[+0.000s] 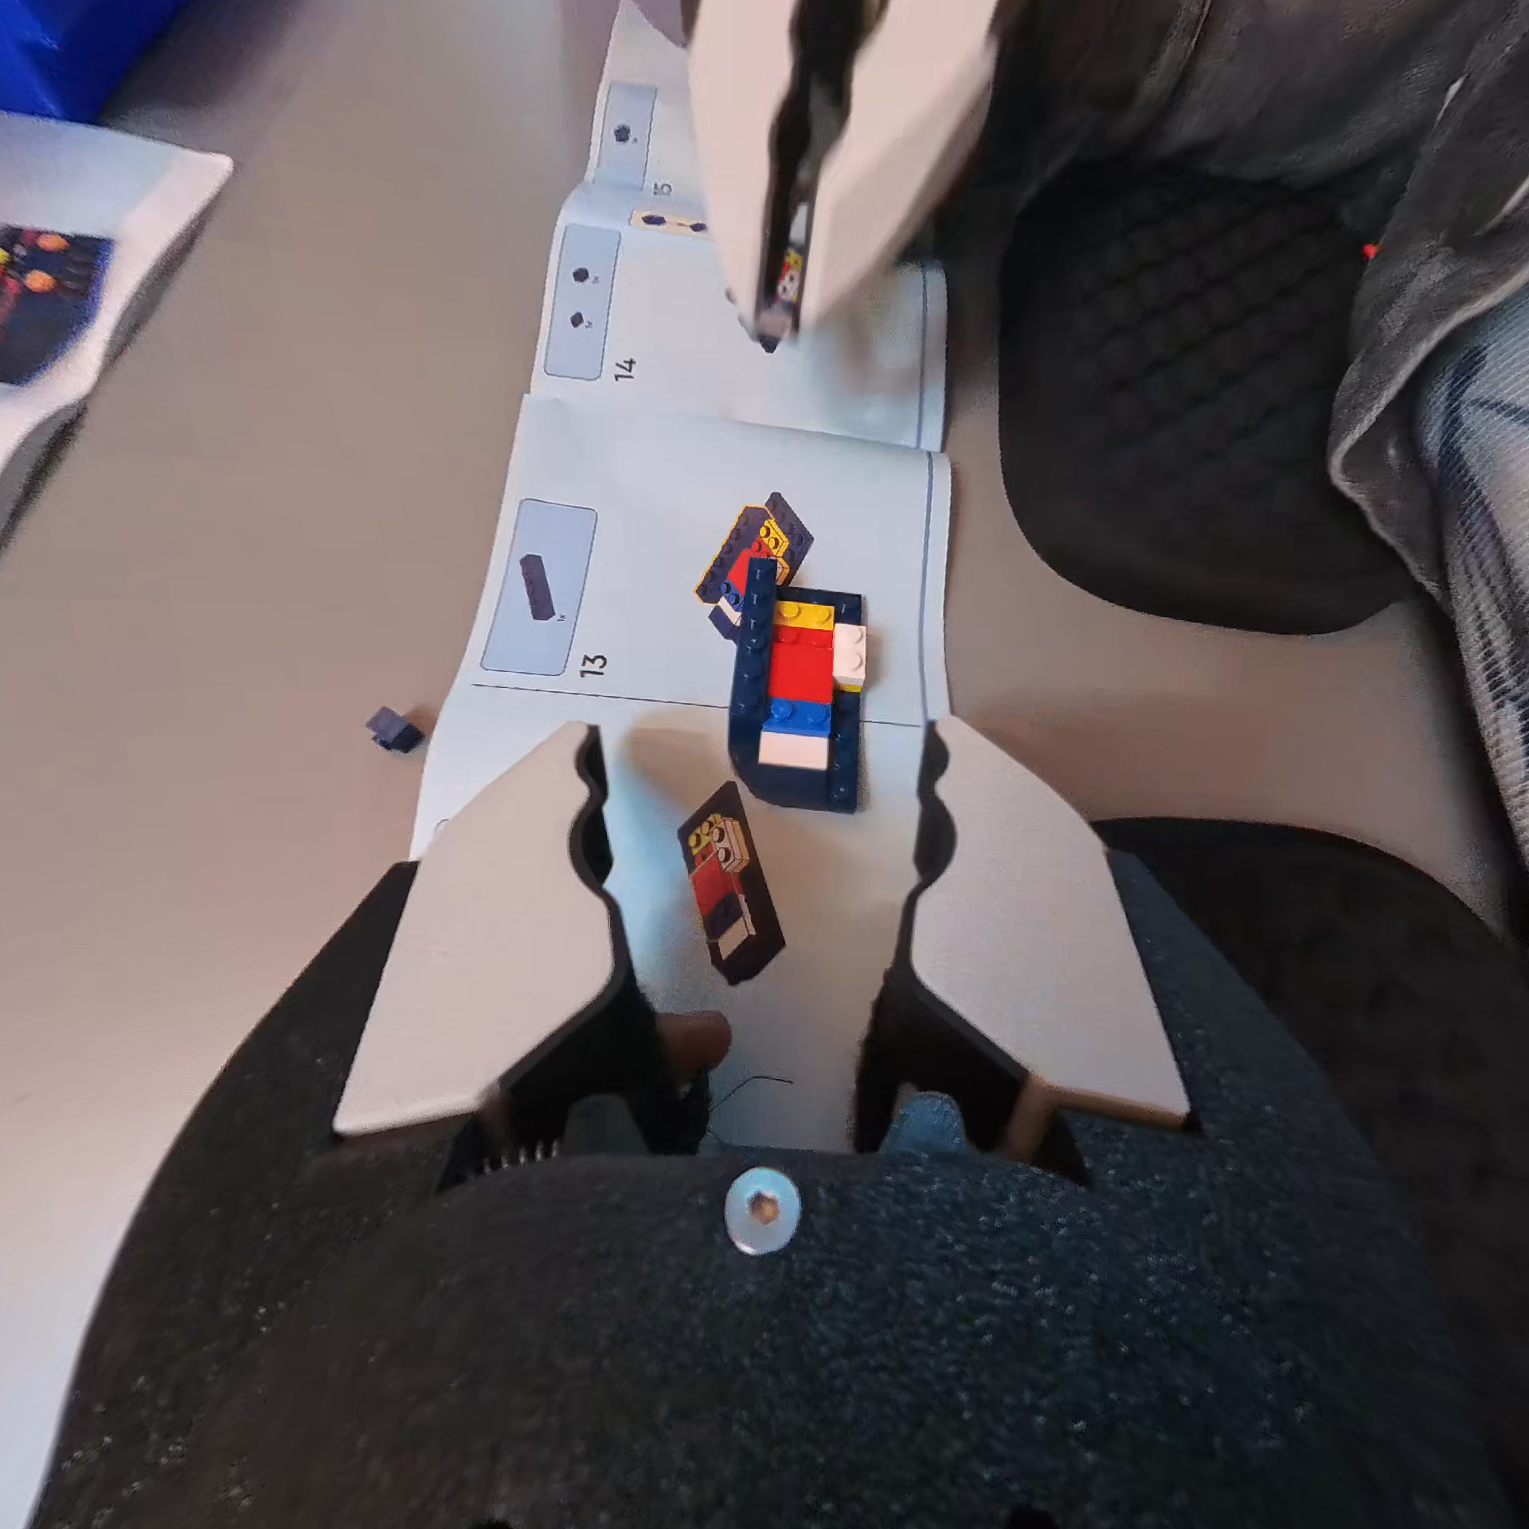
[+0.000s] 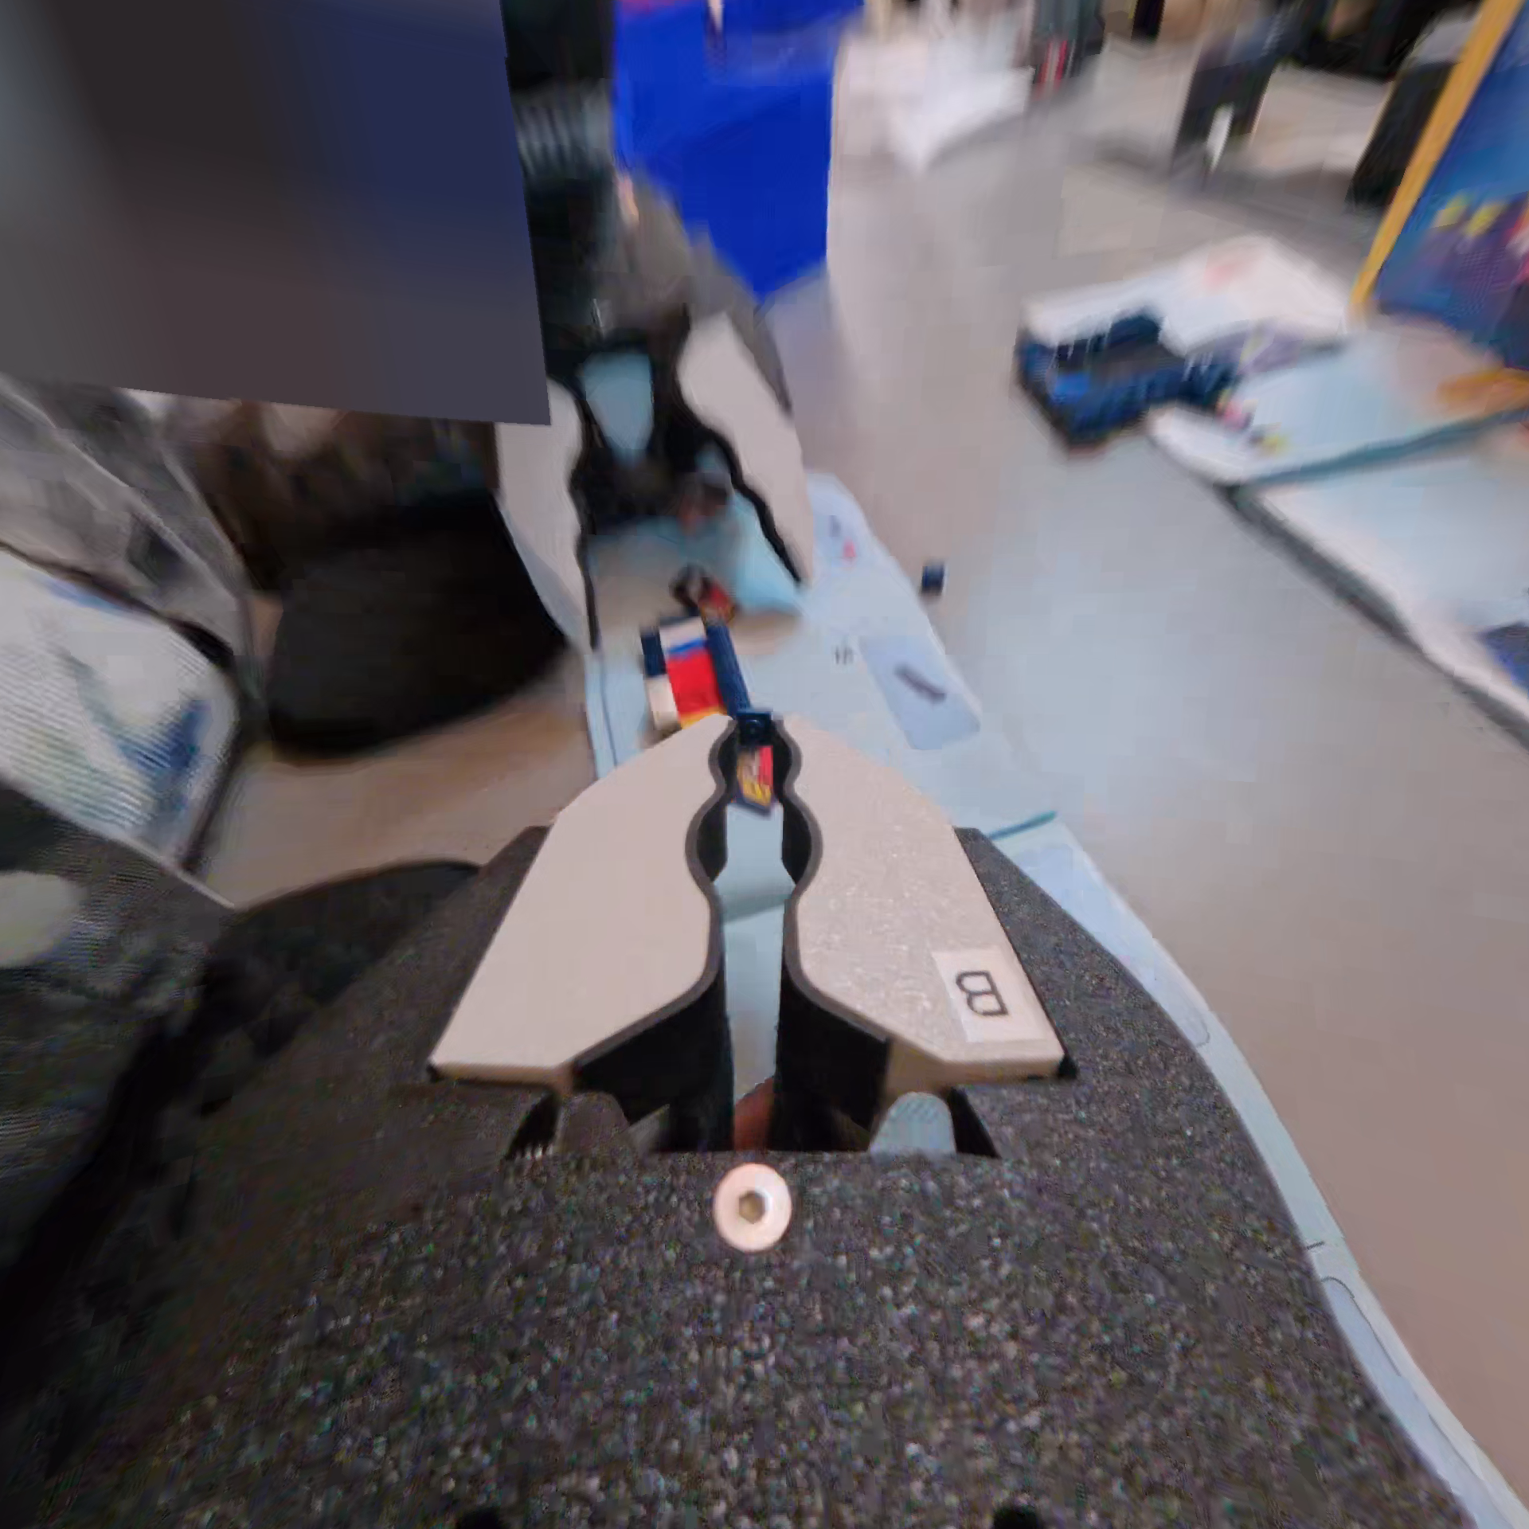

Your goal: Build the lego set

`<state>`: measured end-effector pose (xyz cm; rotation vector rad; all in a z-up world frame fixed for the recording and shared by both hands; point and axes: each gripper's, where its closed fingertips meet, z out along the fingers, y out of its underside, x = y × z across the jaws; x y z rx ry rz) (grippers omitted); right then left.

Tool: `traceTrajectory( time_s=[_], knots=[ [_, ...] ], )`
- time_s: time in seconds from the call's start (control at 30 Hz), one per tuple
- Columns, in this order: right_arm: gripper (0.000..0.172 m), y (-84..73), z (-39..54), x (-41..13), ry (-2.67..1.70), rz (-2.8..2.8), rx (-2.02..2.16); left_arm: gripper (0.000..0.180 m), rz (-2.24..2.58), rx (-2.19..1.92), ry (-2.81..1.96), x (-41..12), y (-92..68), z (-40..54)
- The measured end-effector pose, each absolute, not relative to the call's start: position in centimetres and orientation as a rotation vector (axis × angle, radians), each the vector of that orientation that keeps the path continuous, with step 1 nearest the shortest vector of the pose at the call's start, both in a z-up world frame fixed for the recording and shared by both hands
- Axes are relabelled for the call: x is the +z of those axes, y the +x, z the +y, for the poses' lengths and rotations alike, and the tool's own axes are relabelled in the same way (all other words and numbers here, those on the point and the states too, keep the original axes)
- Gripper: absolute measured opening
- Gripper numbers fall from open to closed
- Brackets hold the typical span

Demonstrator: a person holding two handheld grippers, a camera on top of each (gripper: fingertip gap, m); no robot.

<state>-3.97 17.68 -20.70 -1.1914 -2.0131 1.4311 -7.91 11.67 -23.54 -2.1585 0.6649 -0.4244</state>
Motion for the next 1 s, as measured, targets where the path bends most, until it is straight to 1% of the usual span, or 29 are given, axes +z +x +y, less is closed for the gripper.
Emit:
traceTrajectory(
  time_s=[0.1,0.2,0.27,0.33,0.4,0.5,0.57,0.63,0.67,0.73,0.77,0.87,1.0],
  knots=[
    [0.007,-4.4,17.5,-23.6,-1.190,-2.198,1.080,0.056,0.685,-0.417,-2.111,-22.2,-7.6,11.3],
    [0.008,-4.5,17.8,-25.2,-1.200,-2.309,0.890,0.035,0.728,-0.384,-2.068,-21.2,-7.2,11.0],
    [0.019,-4.6,17.4,-25.2,-1.213,-2.329,0.897,0.023,0.760,-0.341,-2.054,-21.0,-7.1,10.9],
    [0.028,-4.7,17.3,-24.9,-1.223,-2.332,0.897,0.018,0.785,-0.310,-2.038,-20.9,-6.8,10.7],
    [0.033,-4.6,17.5,-24.7,-1.217,-2.338,0.876,0.015,0.808,-0.278,-2.034,-21.1,-6.5,10.4],
    [0.036,-4.8,17.3,-24.0,-1.198,-2.333,0.896,0.013,0.863,-0.199,-2.033,-21.4,-6.3,10.2],
    [0.029,-5.3,16.2,-22.6,-1.127,-2.320,0.990,0.012,0.894,-0.149,-2.004,-21.4,-6.0,10.2],
    [0.023,-5.8,14.4,-21.5,-1.020,-2.332,1.089,0.015,0.909,-0.131,-1.962,-21.2,-5.4,10.5],
    [0.020,-6.1,13.9,-21.6,-0.983,-2.363,1.095,0.019,0.913,-0.120,-1.947,-21.1,-5.1,10.8],
    [0.020,-6.5,13.7,-22.6,-0.949,-2.444,1.016,0.035,0.943,-0.118,-1.955,-21.5,-4.5,11.0],
    [0.018,-6.7,13.8,-23.0,-0.929,-2.473,0.977,0.040,0.962,-0.113,-1.980,-22.0,-4.5,10.9],
    [0.014,-6.8,13.5,-23.4,-0.883,-2.527,0.950,0.045,1.004,-0.095,-2.030,-23.3,-4.5,10.7],
    [0.014,-6.7,13.5,-24.4,-0.878,-2.572,0.929,0.051,1.030,-0.099,-2.039,-23.8,-4.0,10.8]
  ],
)
